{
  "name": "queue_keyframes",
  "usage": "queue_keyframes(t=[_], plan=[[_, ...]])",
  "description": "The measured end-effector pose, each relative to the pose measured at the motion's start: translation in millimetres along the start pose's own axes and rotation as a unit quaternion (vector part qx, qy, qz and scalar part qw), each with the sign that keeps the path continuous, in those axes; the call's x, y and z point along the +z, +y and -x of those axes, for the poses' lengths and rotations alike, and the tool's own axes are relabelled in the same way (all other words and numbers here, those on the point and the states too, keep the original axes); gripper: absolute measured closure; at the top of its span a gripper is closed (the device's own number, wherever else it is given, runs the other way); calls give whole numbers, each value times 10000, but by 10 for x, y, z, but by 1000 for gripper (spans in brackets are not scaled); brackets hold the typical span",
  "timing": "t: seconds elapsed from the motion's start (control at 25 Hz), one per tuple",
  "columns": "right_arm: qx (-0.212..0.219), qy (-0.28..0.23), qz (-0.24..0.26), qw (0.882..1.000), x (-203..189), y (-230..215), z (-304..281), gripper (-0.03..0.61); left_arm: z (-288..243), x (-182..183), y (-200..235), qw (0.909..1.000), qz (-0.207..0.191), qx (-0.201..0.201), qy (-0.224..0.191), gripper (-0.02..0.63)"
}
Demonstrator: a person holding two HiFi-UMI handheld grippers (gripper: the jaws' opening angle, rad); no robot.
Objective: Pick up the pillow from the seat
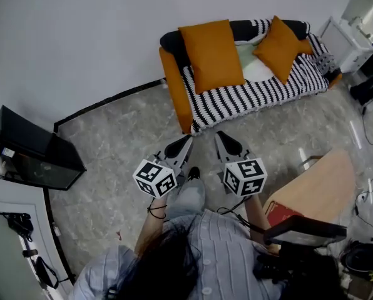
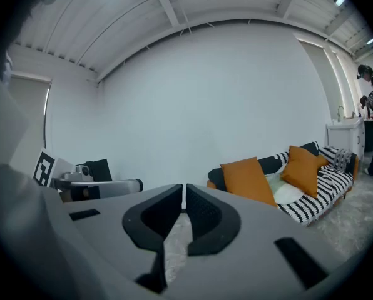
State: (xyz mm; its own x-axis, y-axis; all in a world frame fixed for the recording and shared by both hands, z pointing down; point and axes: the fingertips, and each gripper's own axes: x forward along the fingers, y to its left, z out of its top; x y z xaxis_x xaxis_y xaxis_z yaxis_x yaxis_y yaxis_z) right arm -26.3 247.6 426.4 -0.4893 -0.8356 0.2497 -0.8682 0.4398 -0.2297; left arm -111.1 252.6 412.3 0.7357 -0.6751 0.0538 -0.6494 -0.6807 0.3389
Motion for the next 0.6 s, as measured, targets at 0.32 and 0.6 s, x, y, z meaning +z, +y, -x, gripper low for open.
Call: queue_keyframes(t=[0.32, 0.6], plan=[[-153, 53, -58, 9999, 306, -281, -783, 548, -512, 349, 770, 10000, -28, -43, 61, 604], [-266, 115, -31, 9996, 486, -442, -1308, 548, -828, 554, 1340, 9997, -135, -82, 186, 604]])
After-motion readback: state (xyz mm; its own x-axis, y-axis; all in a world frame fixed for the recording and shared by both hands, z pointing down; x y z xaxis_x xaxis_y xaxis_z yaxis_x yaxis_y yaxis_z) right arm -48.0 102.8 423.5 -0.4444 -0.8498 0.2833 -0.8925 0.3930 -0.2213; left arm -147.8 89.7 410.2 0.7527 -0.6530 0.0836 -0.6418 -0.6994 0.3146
